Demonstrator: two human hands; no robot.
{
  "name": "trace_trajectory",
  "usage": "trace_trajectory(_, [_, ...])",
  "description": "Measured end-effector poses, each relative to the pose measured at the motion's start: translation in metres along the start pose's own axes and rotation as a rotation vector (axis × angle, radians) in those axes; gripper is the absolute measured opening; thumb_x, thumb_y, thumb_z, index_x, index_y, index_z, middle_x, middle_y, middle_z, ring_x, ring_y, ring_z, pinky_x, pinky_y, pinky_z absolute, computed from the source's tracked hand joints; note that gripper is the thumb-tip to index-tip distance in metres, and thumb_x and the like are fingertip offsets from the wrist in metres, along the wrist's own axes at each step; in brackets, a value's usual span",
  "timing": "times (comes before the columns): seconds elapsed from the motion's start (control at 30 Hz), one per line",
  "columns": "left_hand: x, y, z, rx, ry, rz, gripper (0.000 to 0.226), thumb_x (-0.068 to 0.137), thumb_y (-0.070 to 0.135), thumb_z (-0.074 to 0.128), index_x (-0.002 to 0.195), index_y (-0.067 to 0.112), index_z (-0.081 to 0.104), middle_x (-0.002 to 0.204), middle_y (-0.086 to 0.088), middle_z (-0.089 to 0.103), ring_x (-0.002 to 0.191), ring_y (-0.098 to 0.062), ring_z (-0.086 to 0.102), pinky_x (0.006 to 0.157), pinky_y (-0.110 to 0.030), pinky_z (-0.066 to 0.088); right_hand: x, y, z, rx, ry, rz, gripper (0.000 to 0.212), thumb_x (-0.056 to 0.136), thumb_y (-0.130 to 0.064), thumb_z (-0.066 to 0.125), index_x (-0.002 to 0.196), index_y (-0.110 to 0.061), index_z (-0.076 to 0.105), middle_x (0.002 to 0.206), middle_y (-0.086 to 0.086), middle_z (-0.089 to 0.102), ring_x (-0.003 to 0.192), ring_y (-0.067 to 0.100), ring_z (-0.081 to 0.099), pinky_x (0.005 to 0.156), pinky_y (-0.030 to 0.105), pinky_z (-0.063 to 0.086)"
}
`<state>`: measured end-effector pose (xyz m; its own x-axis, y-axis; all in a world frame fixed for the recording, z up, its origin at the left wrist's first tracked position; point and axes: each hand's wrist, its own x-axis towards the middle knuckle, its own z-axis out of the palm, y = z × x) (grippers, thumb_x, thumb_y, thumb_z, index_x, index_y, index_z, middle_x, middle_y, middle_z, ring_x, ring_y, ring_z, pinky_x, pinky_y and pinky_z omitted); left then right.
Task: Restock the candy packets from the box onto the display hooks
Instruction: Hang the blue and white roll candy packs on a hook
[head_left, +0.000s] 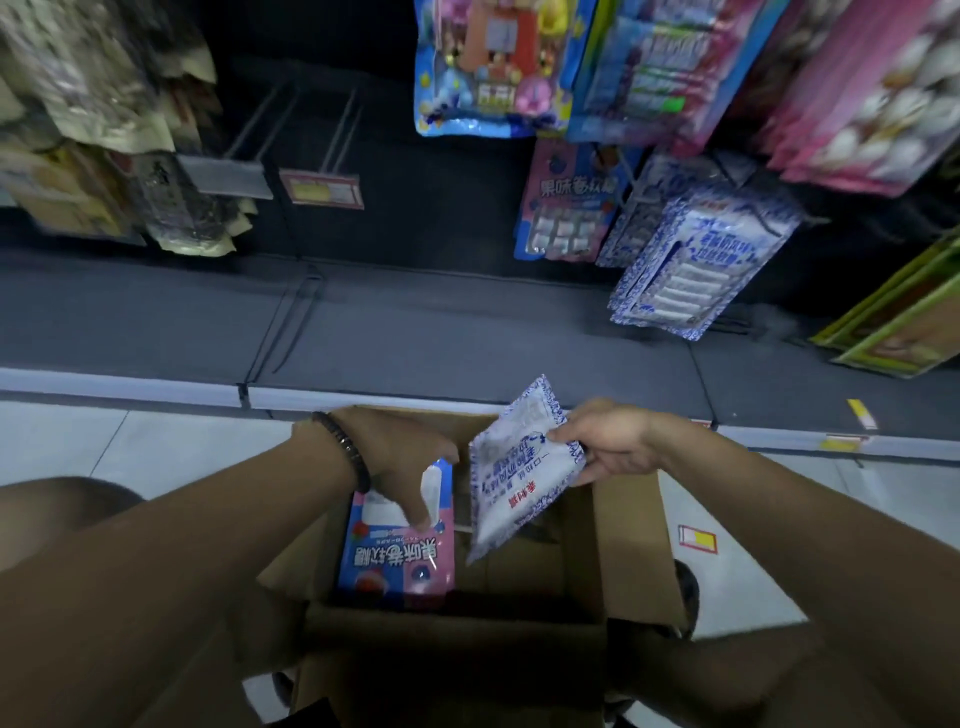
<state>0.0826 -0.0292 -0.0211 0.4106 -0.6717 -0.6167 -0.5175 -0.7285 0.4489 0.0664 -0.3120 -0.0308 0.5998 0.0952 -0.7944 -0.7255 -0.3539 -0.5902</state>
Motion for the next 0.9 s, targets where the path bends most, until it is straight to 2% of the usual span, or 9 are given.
trace_trajectory(0.07, [-0.004,-0.001,0.001,-0.118,0.047,0.043,0.089,0.069,0.036,0.097,0.143,0.027,0.049,0.14,0.003,0.064,0.124,-0.018,0.063,0.104,-0.033,0.054,-0.019,-0.013,-0.006,0.062,0.015,-0.049,0.013,0.105,-0.01,0.062,0.114,-0.004,0.07,0.1,0.011,0.081,0.082,0.019,0.079,0.061,0.031,0.063])
trace_trajectory(0.17, [-0.004,0.001,0.003,0.008,0.203,0.026,0.122,0.066,0.052,0.094,0.161,0.033,0.021,0.158,0.007,0.044,0.136,-0.011,0.048,0.109,-0.024,0.042,-0.037,-0.019,-0.01,0.151,0.08,-0.125,0.011,0.103,-0.009,0.065,0.109,-0.001,0.071,0.096,0.011,0.081,0.081,0.019,0.078,0.059,0.03,0.063])
trace_trajectory(0.3, [-0.005,0.001,0.007,0.011,0.344,0.017,0.1,0.083,0.05,0.083,0.161,0.041,0.021,0.15,0.016,0.041,0.123,0.003,0.044,0.08,0.007,0.028,-0.036,-0.016,-0.01,0.343,0.118,-0.186,0.017,0.101,-0.005,0.066,0.115,0.005,0.067,0.091,0.016,0.08,0.076,0.025,0.078,0.058,0.033,0.063])
trace_trajectory(0.37, [-0.007,-0.001,0.009,-0.047,0.352,0.048,0.088,0.091,0.046,0.076,0.161,0.045,0.022,0.15,0.02,0.04,0.124,0.005,0.047,0.076,0.01,0.032,-0.038,-0.019,-0.01,0.419,0.086,-0.184,0.014,0.102,-0.002,0.062,0.112,0.008,0.064,0.088,0.023,0.078,0.07,0.03,0.078,0.057,0.036,0.065])
trace_trajectory(0.47, [-0.008,0.0,0.009,-0.206,0.384,0.07,0.062,0.102,0.038,0.064,0.156,0.044,0.036,0.145,0.022,0.053,0.122,0.009,0.056,0.081,0.003,0.043,-0.038,-0.02,-0.016,0.514,0.034,-0.152,0.015,0.107,-0.001,0.05,0.107,0.008,0.062,0.091,0.031,0.075,0.069,0.034,0.079,0.059,0.035,0.066])
trace_trajectory(0.63, [-0.002,0.017,0.001,-0.377,0.766,0.024,0.026,0.108,0.038,0.05,0.122,0.027,0.069,0.119,0.017,0.072,0.106,0.007,0.066,0.095,-0.029,0.056,-0.04,-0.018,-0.033,0.577,0.074,-0.132,0.046,0.113,-0.012,0.024,0.128,0.013,0.059,0.101,0.033,0.076,0.075,0.032,0.08,0.055,0.032,0.063])
trace_trajectory(0.73, [0.003,0.024,-0.003,-0.556,0.899,-0.008,0.035,0.107,0.046,0.049,0.101,0.018,0.07,0.107,0.007,0.078,0.101,-0.009,0.072,0.093,-0.046,0.057,-0.047,-0.019,-0.037,0.573,0.015,-0.181,0.061,0.116,-0.041,0.025,0.146,0.007,0.048,0.111,0.032,0.075,0.088,0.039,0.079,0.061,0.037,0.064])
trace_trajectory(0.83, [0.005,0.034,-0.01,-0.663,0.948,0.021,0.037,0.109,0.045,0.047,0.101,0.017,0.069,0.103,0.003,0.079,0.098,-0.015,0.075,0.091,-0.047,0.059,-0.052,-0.02,-0.041,0.498,0.015,-0.293,0.073,0.104,-0.07,0.037,0.158,-0.023,0.03,0.108,0.021,0.078,0.094,0.044,0.076,0.068,0.04,0.058])
trace_trajectory(0.9, [0.006,0.04,-0.013,-0.717,0.92,0.019,0.031,0.111,0.036,0.046,0.105,0.017,0.069,0.106,0.003,0.08,0.1,-0.014,0.076,0.094,-0.046,0.058,-0.053,-0.019,-0.045,0.304,0.129,-0.409,0.067,0.089,-0.077,0.058,0.127,-0.021,0.054,0.082,0.014,0.071,0.066,0.03,0.068,0.059,0.035,0.049])
